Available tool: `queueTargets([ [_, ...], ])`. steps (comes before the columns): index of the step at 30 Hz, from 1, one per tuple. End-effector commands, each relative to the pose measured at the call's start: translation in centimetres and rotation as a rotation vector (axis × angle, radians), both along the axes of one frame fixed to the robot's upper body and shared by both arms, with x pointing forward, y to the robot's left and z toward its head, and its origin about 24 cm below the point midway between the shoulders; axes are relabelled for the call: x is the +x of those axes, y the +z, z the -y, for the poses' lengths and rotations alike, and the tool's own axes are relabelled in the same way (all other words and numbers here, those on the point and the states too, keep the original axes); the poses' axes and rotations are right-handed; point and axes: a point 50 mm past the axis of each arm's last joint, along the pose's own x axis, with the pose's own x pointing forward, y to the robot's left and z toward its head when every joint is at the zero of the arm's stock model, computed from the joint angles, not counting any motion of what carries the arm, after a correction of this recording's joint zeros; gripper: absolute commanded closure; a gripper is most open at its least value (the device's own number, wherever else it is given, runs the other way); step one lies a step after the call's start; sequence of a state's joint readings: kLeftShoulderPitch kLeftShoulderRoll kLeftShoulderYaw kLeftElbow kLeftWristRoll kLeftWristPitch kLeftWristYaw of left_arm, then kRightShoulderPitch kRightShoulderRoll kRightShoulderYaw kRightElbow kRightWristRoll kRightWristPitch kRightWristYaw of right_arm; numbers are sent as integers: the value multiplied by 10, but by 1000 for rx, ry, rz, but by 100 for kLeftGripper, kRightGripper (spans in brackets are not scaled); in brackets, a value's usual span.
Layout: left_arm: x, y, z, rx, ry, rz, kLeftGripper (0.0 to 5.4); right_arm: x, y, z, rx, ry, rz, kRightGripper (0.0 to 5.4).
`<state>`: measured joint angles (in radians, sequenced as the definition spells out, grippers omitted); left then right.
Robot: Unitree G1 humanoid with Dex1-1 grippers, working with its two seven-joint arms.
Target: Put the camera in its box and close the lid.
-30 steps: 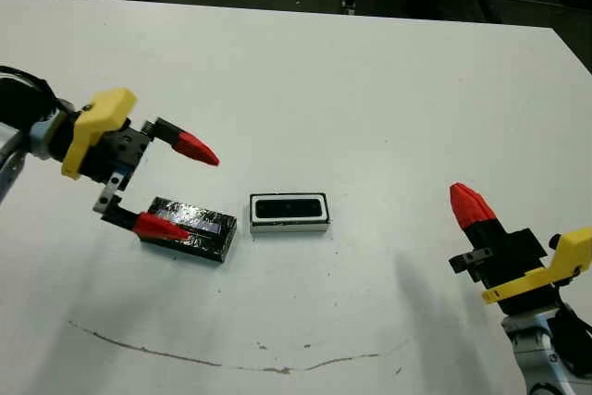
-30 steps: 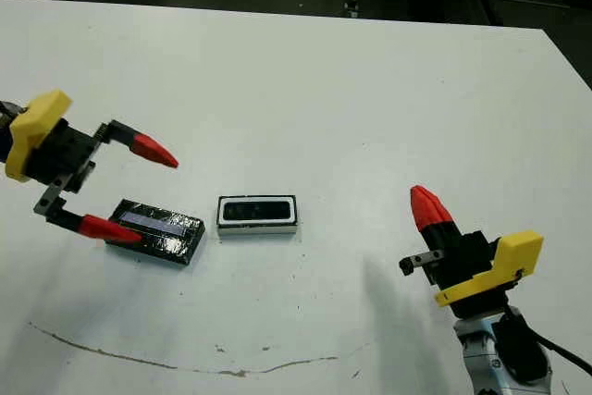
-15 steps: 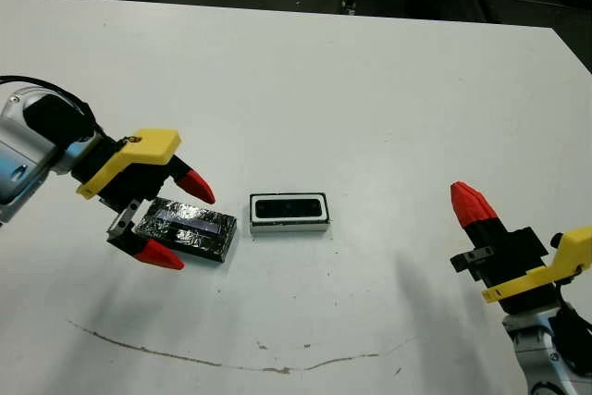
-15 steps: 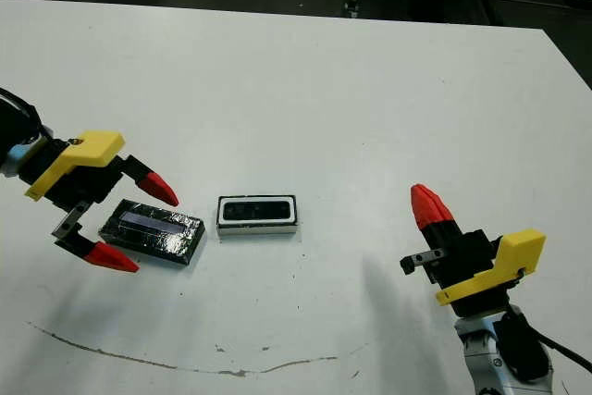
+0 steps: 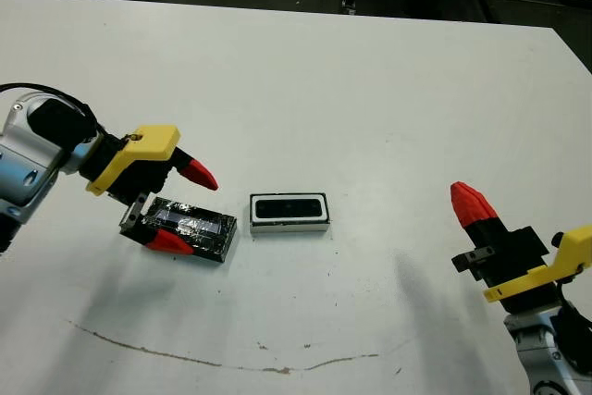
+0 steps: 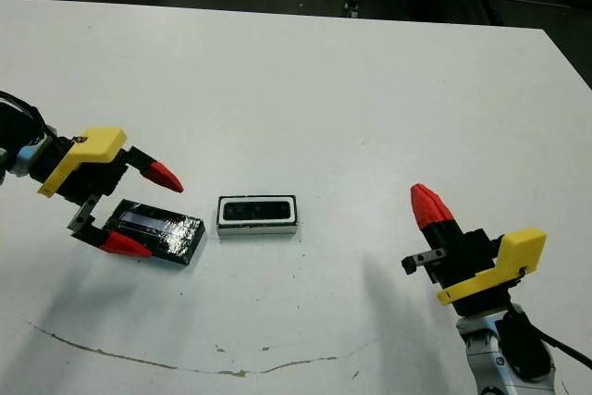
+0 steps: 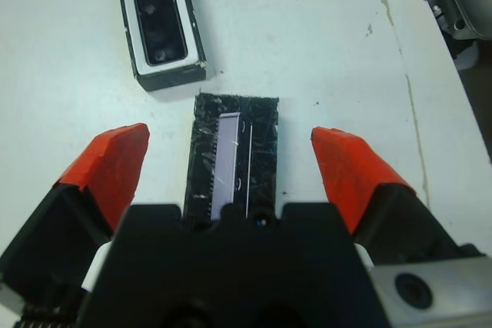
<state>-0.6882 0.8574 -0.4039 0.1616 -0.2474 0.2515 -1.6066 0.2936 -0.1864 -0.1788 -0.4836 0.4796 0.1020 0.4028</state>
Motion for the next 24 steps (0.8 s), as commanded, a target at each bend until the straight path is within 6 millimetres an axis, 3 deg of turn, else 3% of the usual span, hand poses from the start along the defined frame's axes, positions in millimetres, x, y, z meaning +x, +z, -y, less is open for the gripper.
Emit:
queueTargets([
  [1, -1, -6, -2, 4, 25, -31, 0, -2, 0, 6, -20, -19, 8, 539],
  [24, 3, -13, -5, 56, 18, -21, 0, -3, -1, 4, -16, -20, 3, 539],
])
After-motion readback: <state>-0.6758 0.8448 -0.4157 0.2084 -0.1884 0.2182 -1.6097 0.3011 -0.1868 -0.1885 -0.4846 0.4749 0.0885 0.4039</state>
